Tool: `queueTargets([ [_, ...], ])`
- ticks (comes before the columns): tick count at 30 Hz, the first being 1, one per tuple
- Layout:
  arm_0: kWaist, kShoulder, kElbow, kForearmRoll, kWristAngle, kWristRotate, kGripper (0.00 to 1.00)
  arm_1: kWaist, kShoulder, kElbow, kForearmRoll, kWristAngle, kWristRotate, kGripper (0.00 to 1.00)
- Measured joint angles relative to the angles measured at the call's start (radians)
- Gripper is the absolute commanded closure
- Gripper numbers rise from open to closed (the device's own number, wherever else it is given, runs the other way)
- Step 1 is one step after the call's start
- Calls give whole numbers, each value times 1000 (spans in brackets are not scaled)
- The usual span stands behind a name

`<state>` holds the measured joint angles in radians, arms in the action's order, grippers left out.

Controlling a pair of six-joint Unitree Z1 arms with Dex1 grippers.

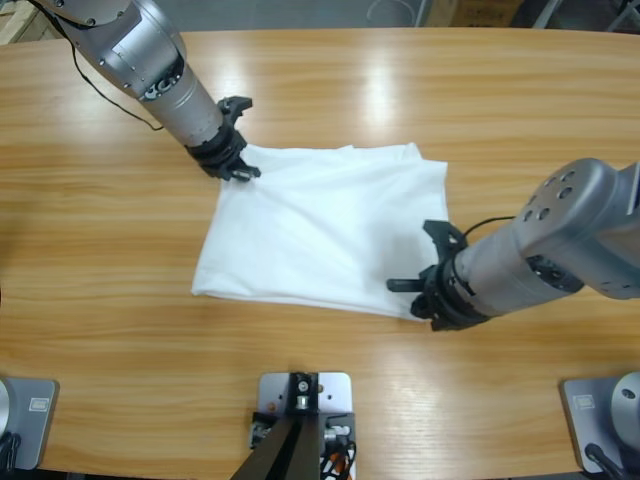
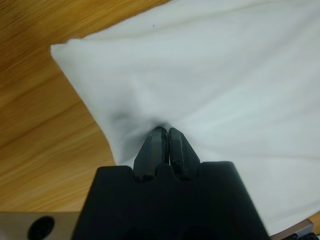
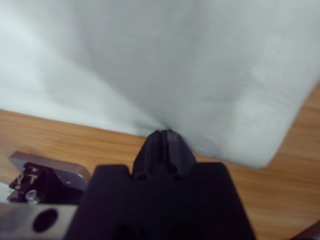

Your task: Fold clothes

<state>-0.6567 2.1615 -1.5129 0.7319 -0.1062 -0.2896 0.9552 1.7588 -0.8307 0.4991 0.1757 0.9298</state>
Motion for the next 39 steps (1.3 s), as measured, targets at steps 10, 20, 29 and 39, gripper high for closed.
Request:
queueTargets([
  [10, 9, -11, -16, 0, -30, -43, 7, 2, -89, 36, 40, -77, -22, 0],
  [20, 42, -252, -34, 72, -113, -195, 13, 3, -220, -74, 85, -128, -86, 0],
  [29, 263, -321, 387, -85, -311, -150, 27, 4, -197, -101, 86, -125, -86, 0],
  [39, 277, -293, 675, -443, -471, -193, 127, 4, -193, -101, 86, -125, -85, 0],
])
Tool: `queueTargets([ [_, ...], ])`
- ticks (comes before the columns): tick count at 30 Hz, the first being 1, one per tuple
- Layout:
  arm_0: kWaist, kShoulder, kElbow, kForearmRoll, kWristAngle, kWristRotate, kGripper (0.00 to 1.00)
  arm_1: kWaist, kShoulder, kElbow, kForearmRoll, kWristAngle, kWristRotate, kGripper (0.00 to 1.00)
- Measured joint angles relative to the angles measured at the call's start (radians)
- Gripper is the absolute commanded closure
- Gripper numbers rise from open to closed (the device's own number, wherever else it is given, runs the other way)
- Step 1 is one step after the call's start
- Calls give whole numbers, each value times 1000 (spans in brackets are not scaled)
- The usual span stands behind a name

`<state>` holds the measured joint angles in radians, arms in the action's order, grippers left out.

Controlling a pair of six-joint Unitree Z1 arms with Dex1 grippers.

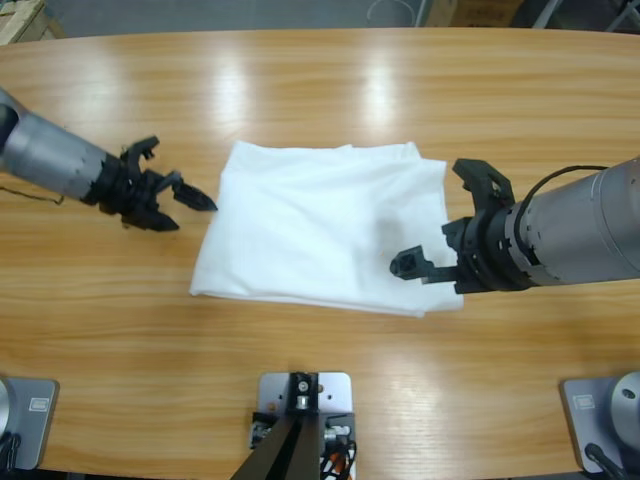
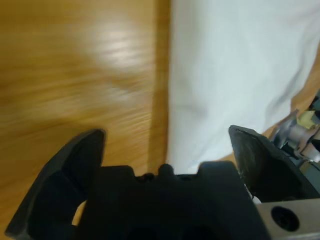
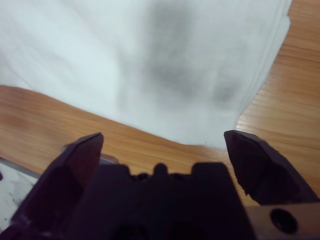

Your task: Fold clothes

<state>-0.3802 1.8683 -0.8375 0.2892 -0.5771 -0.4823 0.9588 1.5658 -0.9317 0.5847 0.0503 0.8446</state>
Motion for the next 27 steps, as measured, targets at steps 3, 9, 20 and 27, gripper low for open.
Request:
queueTargets([
  [3, -7, 1, 62, -162, -21, -60, 185, 0, 3, 0, 0, 1, 5, 0],
  [9, -54, 39, 102, -326, -47, -118, 266, 0, 4, 0, -1, 1, 8, 0],
  [20, -68, 77, 170, -435, -163, -130, 650, 0, 15, 1, -15, 1, 8, 0],
  [27, -78, 124, 213, -581, -189, -146, 1000, 0, 15, 4, -15, 9, 8, 0],
])
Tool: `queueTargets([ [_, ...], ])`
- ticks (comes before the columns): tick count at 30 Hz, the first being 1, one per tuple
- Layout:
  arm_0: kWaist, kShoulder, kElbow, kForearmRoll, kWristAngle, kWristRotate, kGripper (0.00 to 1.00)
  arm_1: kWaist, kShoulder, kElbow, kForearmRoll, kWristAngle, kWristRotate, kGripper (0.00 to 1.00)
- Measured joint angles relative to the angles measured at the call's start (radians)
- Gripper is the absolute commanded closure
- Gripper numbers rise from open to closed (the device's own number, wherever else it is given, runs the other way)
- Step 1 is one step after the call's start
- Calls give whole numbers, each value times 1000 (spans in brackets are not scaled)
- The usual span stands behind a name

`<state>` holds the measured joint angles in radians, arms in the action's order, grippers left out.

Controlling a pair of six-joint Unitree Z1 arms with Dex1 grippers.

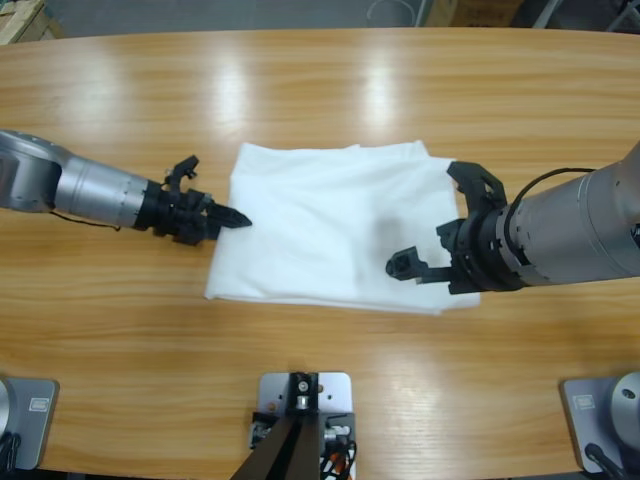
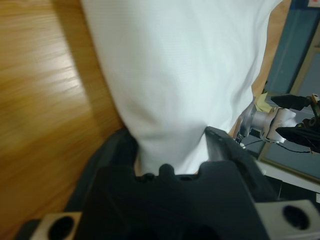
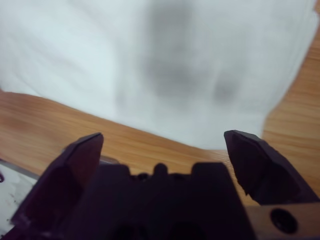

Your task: Fold clothes

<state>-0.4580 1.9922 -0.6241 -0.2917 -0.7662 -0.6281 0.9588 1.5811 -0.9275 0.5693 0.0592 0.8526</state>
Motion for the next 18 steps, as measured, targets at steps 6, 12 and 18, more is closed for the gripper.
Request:
queueTargets([
  [6, -31, 21, 6, -39, 47, 16, 1000, 0, 0, 3, 0, 16, 0, 4],
  [12, -68, -96, -86, 259, 273, 67, 1000, 0, 15, 3, -1, 37, 0, 13],
  [18, -55, -167, -260, 718, 479, 170, 1000, 0, 37, 3, -2, 46, 0, 13],
])
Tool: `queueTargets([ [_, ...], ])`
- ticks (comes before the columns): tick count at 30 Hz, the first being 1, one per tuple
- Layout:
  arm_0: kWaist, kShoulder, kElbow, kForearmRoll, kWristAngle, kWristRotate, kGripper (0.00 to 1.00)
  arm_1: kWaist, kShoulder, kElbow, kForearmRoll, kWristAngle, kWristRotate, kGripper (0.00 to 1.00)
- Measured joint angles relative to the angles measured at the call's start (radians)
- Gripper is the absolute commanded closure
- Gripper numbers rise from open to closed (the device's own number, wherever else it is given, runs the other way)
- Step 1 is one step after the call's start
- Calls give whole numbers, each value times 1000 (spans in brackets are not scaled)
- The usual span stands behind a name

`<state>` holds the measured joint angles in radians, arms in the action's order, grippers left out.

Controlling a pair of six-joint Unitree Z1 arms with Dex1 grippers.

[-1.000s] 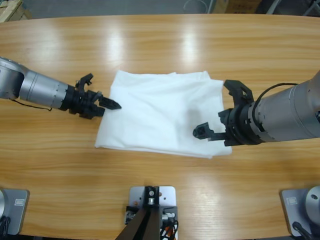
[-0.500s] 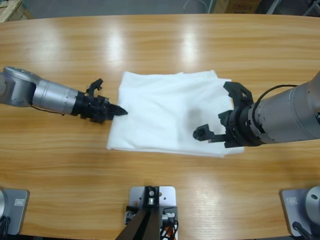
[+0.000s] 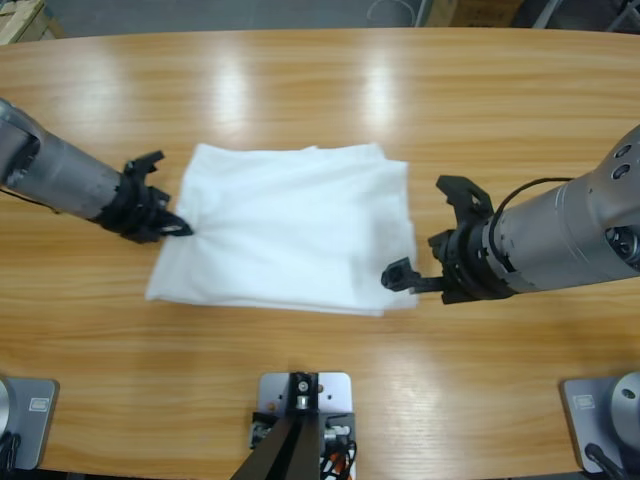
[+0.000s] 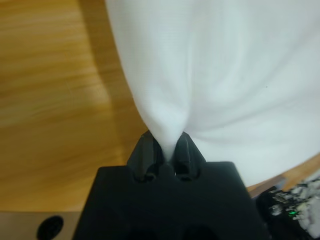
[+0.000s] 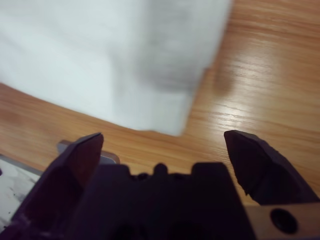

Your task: Fold clothes

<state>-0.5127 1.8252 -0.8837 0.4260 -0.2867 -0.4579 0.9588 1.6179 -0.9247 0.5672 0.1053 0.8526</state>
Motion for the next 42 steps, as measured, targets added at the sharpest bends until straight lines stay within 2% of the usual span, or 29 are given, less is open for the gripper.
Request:
queueTargets([
  [3, 7, -4, -124, 241, 91, 53, 1000, 0, 0, 0, 0, 1, 0, 13],
  [7, 45, -30, -252, 477, 204, 77, 1000, 0, 14, 2, -2, 1, 5, 13],
  [12, 92, -43, -378, 672, 336, 125, 1000, 0, 18, 3, -7, 1, 8, 13],
  [17, 83, -61, -472, 797, 444, 144, 1000, 0, 19, 3, -19, 1, 8, 13],
  [21, 27, -63, -538, 863, 492, 148, 1000, 0, 28, 7, -29, 1, 11, 13],
  [26, -96, -49, -645, 930, 501, 148, 1000, 0, 36, 23, -48, 1, 15, 13],
  [34, -305, 85, -849, 1032, 502, 143, 1000, 0, 48, 46, -71, 1, 18, 13],
  [42, -397, 196, -944, 1050, 494, 133, 1000, 0, 49, 74, -97, 3, 21, 13],
])
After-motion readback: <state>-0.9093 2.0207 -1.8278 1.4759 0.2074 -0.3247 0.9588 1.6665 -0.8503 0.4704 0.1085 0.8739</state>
